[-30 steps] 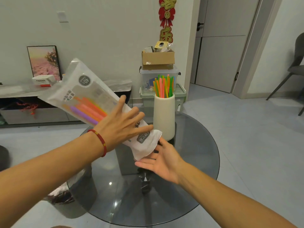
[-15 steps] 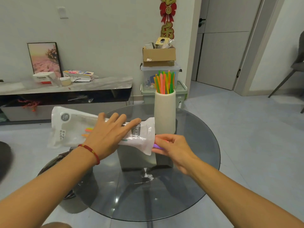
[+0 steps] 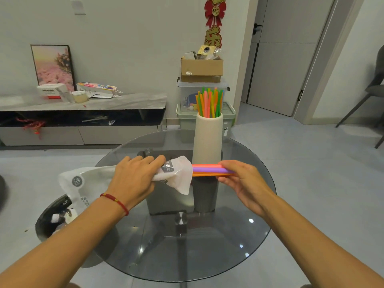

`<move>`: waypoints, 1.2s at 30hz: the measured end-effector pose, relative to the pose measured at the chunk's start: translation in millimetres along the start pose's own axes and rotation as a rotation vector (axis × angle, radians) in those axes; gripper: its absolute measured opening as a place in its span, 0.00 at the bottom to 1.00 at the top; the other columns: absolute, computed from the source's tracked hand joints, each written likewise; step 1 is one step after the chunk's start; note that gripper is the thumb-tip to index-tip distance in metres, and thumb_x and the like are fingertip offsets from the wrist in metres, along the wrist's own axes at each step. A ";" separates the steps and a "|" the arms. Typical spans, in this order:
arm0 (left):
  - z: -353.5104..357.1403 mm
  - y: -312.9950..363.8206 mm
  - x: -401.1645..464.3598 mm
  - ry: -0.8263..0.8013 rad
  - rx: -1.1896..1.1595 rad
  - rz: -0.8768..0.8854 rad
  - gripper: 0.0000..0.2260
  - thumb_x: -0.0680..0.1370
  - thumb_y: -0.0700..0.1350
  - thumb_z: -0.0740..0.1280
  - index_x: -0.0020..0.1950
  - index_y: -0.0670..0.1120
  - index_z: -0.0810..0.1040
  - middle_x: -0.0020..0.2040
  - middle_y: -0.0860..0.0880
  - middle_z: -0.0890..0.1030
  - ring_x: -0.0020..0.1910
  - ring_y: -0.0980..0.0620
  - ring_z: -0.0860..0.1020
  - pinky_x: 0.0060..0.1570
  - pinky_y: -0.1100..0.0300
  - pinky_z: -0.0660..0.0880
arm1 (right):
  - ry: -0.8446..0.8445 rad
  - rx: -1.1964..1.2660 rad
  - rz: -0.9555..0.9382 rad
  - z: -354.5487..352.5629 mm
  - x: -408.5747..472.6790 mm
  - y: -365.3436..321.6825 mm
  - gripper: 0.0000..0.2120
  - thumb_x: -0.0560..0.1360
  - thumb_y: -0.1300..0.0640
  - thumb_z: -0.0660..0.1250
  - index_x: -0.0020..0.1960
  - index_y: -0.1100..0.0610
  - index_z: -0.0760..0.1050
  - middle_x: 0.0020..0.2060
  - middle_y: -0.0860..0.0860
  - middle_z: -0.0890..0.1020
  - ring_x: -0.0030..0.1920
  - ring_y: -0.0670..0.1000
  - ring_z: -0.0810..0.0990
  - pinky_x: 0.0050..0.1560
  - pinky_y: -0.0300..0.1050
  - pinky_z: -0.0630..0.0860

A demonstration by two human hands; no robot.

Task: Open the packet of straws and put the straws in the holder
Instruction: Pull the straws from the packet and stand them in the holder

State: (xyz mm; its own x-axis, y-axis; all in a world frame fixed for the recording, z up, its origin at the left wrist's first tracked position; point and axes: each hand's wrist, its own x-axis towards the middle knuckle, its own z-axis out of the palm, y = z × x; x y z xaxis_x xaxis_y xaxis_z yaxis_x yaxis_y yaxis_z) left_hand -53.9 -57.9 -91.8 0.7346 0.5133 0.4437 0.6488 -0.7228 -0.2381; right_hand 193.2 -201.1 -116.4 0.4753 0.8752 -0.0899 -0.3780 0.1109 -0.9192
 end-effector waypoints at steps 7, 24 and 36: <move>-8.3 11.0 2.5 0.049 -0.014 -0.101 0.08 0.68 0.40 0.67 0.44 0.48 0.71 0.30 0.49 0.74 0.27 0.42 0.72 0.30 0.56 0.60 | 0.021 0.430 0.086 20.7 -2.1 2.9 0.22 0.76 0.41 0.72 0.54 0.60 0.78 0.44 0.56 0.83 0.45 0.54 0.83 0.48 0.45 0.83; -4.7 29.6 -1.0 0.178 0.015 -0.062 0.21 0.62 0.36 0.67 0.52 0.49 0.73 0.37 0.48 0.73 0.34 0.43 0.70 0.35 0.53 0.61 | 0.134 0.288 0.071 69.9 -1.9 11.0 0.08 0.79 0.57 0.68 0.43 0.58 0.77 0.31 0.53 0.78 0.25 0.46 0.71 0.26 0.38 0.67; 7.4 13.6 0.6 0.028 -0.014 -0.252 0.33 0.60 0.38 0.74 0.63 0.49 0.70 0.47 0.47 0.77 0.45 0.42 0.74 0.45 0.47 0.67 | 0.495 0.151 -0.388 -21.8 6.2 -76.3 0.09 0.75 0.60 0.67 0.37 0.60 0.80 0.28 0.52 0.75 0.21 0.46 0.67 0.17 0.36 0.57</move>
State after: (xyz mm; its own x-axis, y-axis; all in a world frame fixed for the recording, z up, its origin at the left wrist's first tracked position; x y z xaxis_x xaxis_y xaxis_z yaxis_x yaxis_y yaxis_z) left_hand -43.1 -63.9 -101.2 0.5440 0.6651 0.5116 0.8078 -0.5801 -0.1047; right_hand 242.3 -214.3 -55.3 0.8966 0.4412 0.0385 -0.1955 0.4721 -0.8596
